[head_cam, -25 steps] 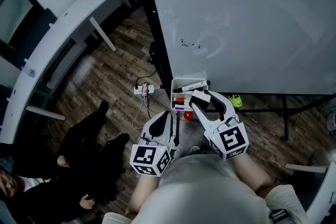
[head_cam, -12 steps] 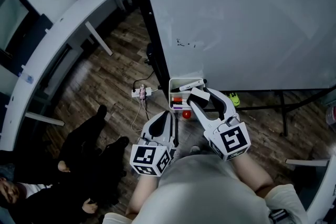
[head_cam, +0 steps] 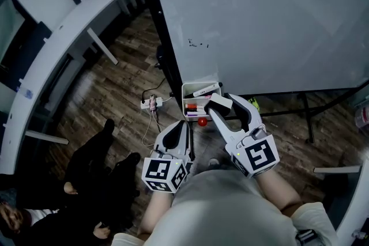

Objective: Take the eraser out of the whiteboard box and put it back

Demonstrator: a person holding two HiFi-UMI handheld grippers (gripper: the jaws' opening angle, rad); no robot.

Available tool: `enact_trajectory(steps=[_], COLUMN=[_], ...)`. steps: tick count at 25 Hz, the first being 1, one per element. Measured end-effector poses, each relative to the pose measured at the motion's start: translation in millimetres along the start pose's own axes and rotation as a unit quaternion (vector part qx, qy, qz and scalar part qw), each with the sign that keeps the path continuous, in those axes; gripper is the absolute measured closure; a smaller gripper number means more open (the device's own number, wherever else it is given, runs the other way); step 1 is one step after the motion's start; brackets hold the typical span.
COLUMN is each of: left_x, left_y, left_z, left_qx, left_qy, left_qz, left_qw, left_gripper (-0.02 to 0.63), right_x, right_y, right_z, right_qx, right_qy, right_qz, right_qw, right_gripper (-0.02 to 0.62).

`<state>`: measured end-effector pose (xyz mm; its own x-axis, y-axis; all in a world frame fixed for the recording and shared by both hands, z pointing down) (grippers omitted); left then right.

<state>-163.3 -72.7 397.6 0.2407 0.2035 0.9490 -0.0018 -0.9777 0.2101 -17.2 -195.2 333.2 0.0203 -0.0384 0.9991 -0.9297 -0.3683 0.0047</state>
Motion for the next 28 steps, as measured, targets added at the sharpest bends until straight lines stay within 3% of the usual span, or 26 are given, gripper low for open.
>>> enact_trajectory(steps=[4,8,21,28], left_x=[0,1,2,7], left_y=[-3,-9,-33,-48], left_z=[2,3,12,22], left_qx=[0.010,0.019,0.053,0.072], left_qy=[0.003,0.003,0.009,0.007], left_qz=[0.000,-0.003,-0.004,-0.001], left_qw=[0.9999,0.9998,0.9985,0.9974], left_gripper=[0.601,0.602,0.603,0.603], right_x=[-1,-1,4,4], right_y=[-8,-18,-53,-77], right_z=[-4,-11,-43,-63], right_qx=[0.012,0.038,0.067,0.092], right_qy=[-0.002,0.010,0.015,0.020], right_qz=[0.001,-0.030,-0.022,-0.042], right_qw=[1.000,0.999,0.997,0.995], right_gripper=[0.391,0.391,0.391,0.391])
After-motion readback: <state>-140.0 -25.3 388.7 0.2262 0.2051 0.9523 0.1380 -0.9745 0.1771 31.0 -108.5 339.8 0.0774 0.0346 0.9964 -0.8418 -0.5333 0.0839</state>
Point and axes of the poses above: the fingertips, and each gripper's own axes: y forward along the fingers, z to its right, x out of its underside, the point moved 9 cm from there along -y, backward along the fingers, and after that the axes turned 1 degree about x, right-handed, at the moved point
